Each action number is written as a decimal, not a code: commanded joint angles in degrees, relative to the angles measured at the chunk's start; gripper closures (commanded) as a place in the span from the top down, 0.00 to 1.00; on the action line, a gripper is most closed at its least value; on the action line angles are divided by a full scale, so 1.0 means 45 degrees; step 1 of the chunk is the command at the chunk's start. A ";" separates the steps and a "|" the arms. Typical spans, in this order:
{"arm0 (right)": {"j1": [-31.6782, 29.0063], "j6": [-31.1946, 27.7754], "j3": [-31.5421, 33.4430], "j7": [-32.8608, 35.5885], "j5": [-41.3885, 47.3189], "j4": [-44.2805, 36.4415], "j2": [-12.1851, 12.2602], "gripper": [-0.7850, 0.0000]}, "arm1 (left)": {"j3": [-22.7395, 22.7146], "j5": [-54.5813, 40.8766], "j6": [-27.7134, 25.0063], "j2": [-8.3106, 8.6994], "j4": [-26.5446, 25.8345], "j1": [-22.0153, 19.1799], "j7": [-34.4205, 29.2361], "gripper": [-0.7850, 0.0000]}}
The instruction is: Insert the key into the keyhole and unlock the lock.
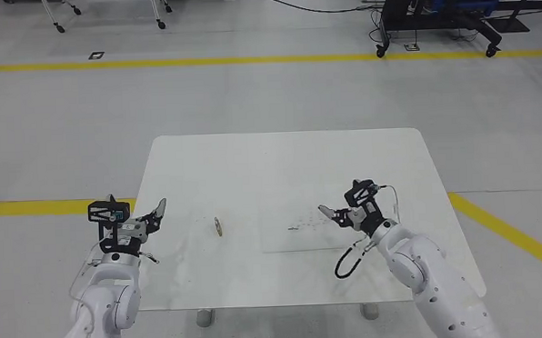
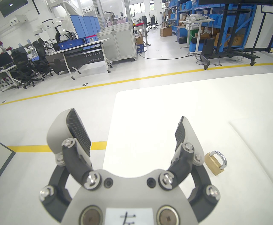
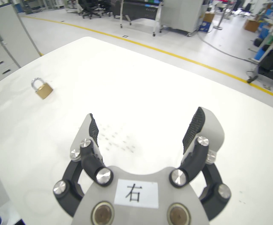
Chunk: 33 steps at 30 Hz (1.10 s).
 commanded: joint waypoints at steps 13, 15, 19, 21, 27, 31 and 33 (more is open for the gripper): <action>0.3770 -0.7295 -0.2523 -0.1928 -0.3624 0.3845 0.0020 1.00 | 0.0000 0.0000 0.0000 0.0000 0.0000 0.0000 0.0000 1.00; 0.4059 -0.7467 -0.2935 -0.2351 -0.4602 0.3982 0.0022 0.96 | 0.0000 0.0000 0.0000 0.0000 0.0000 0.0000 0.0000 1.00; 0.4845 -0.7749 -0.3658 -0.2940 -0.5529 0.4962 -0.0027 0.76 | 0.0000 0.0000 0.0000 0.0000 0.0000 0.0000 0.0000 1.00; 0.5295 -0.7749 -0.4013 -0.3005 -0.5672 0.5530 -0.0091 0.71 | 0.0000 0.0000 0.0000 0.0000 0.0000 0.0000 0.0000 1.00; 0.6270 -0.7707 -0.4736 -0.2920 -0.5675 0.6480 -0.0322 0.48 | 0.0000 0.0000 0.0000 0.0000 0.0000 0.0000 0.0000 1.00; 0.6632 -0.7611 -0.5099 -0.2699 -0.5769 0.6692 -0.0430 0.44 | 0.0000 0.0000 0.0000 0.0000 0.0000 0.0000 0.0000 1.00; 0.6779 -0.7625 -0.5339 -0.2501 -0.5884 0.6723 -0.0490 0.45 | 0.0000 0.0000 0.0000 0.0000 0.0000 0.0000 0.0000 1.00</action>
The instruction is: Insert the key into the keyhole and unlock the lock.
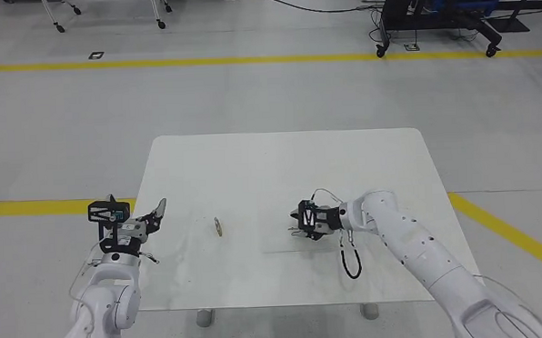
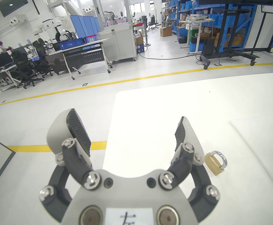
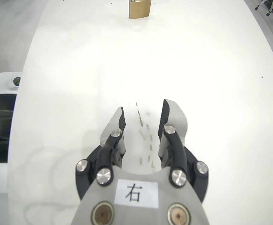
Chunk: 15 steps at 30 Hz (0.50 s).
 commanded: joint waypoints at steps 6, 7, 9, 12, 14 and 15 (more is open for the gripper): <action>0.0312 0.0251 -0.0463 0.0158 0.0059 0.0204 -0.0154 0.00 | 0.0000 0.0000 0.0000 0.0000 0.0000 0.0000 0.0000 1.00; 0.0351 0.0219 -0.0519 0.0176 0.0035 0.0222 -0.0164 0.00 | 0.0000 0.0000 0.0000 0.0000 0.0000 0.0000 0.0000 1.00; 0.0427 0.0094 -0.0635 0.0217 -0.0037 0.0239 -0.0176 0.00 | 0.0000 0.0000 0.0000 0.0000 0.0000 0.0000 0.0000 1.00; 0.0487 -0.0011 -0.0743 0.0209 -0.0123 0.0234 -0.0173 0.00 | 0.0000 0.0000 0.0000 0.0000 0.0000 0.0000 0.0000 1.00; 0.0501 -0.0002 -0.0744 0.0167 -0.0159 0.0206 -0.0151 0.00 | 0.0000 0.0000 0.0000 0.0000 0.0000 0.0000 0.0000 1.00; 0.0504 0.0022 -0.0734 0.0166 -0.0192 0.0176 -0.0135 0.00 | 0.0000 0.0000 0.0000 0.0000 0.0000 0.0000 0.0000 1.00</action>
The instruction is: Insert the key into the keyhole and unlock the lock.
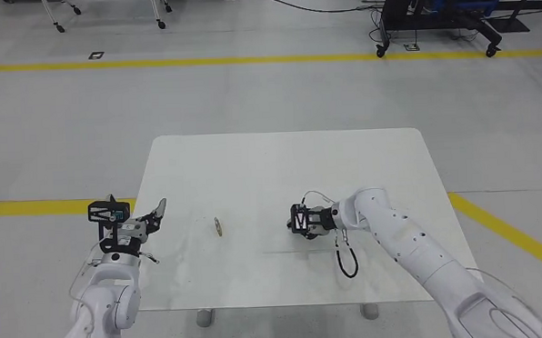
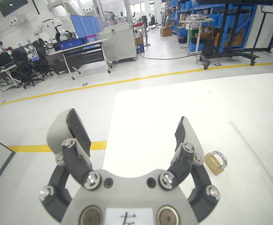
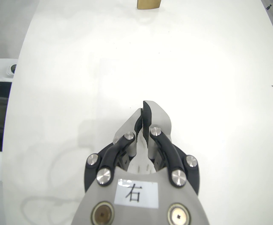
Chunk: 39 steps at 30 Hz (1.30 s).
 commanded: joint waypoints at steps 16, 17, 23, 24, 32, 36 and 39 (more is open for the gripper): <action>-0.0855 0.0254 0.0956 -0.0938 -0.0063 -0.1374 0.0575 0.00 | 0.0000 0.0000 0.0000 0.0000 0.0000 0.0000 0.0000 1.00; -0.0927 0.0297 0.0983 -0.0920 0.0066 -0.1332 0.0582 0.00 | 0.0000 0.0000 0.0000 0.0000 0.0000 0.0000 0.0000 1.00; -0.0974 0.0274 0.0974 -0.0872 0.0220 -0.1276 0.0576 0.00 | 0.0000 0.0000 0.0000 0.0000 0.0000 0.0000 0.0000 1.00; -0.0974 0.0274 0.0974 -0.0872 0.0220 -0.1276 0.0576 0.00 | 0.0000 0.0000 0.0000 0.0000 0.0000 0.0000 0.0000 1.00; -0.0974 0.0274 0.0974 -0.0872 0.0220 -0.1276 0.0576 0.00 | 0.0423 0.0202 -0.0857 -0.0001 -0.0451 -0.0324 -0.0505 1.00; -0.0974 0.0274 0.0974 -0.0872 0.0220 -0.1276 0.0576 0.00 | 0.1963 0.1099 -0.1916 -0.0065 -0.0813 -0.1542 -0.1704 1.00; -0.0974 0.0274 0.0974 -0.0872 0.0220 -0.1276 0.0576 0.00 | 0.3377 0.1285 -0.2013 -0.0237 -0.0341 -0.2707 -0.2412 1.00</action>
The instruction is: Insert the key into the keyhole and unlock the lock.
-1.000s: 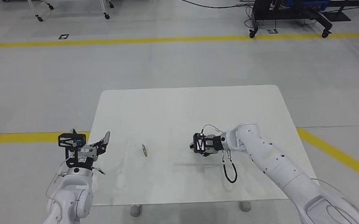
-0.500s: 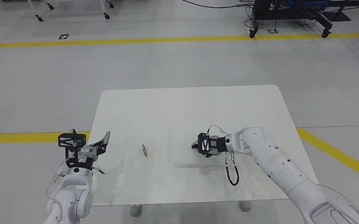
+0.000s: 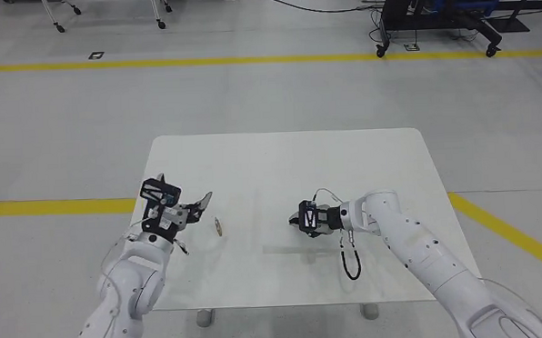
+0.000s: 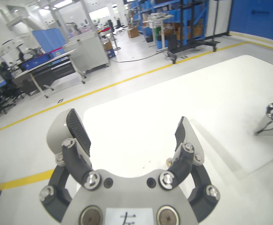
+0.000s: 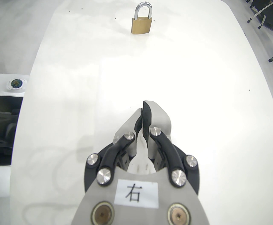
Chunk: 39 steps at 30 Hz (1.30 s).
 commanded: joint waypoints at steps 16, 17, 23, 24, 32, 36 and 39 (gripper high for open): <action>0.0000 0.0000 0.0000 0.0000 0.0000 0.0000 0.0000 0.00 | 0.5857 0.0607 0.0542 -0.1265 0.4769 -0.5050 -0.2751 1.00; 0.0000 0.0000 0.0000 0.0000 0.0000 0.0000 0.0000 0.00 | 0.6029 0.0739 0.0547 -0.1317 0.4992 -0.5170 -0.2803 1.00; 0.0000 0.0000 0.0000 0.0000 0.0000 0.0000 0.0000 0.00 | 0.6882 0.1625 0.0092 -0.1531 0.6007 -0.5602 -0.3225 1.00; 0.0000 0.0000 0.0000 0.0000 0.0000 0.0000 0.0000 0.00 | 0.6944 0.1719 0.0083 -0.1555 0.6118 -0.5633 -0.3264 1.00; 0.0000 0.0000 0.0000 0.0000 0.0000 0.0000 0.0000 0.00 | 0.7079 0.2014 0.0065 -0.1670 0.6565 -0.5612 -0.3339 1.00; 0.0000 0.0000 0.0000 0.0000 0.0000 0.0000 0.0000 0.00 | 0.7121 0.2193 0.0061 -0.1717 0.6729 -0.5602 -0.3258 1.00; 0.0000 0.0000 0.0000 0.0000 0.0000 0.0000 0.0000 0.00 | 0.7127 0.2275 0.0074 -0.1753 0.6812 -0.5597 -0.3223 1.00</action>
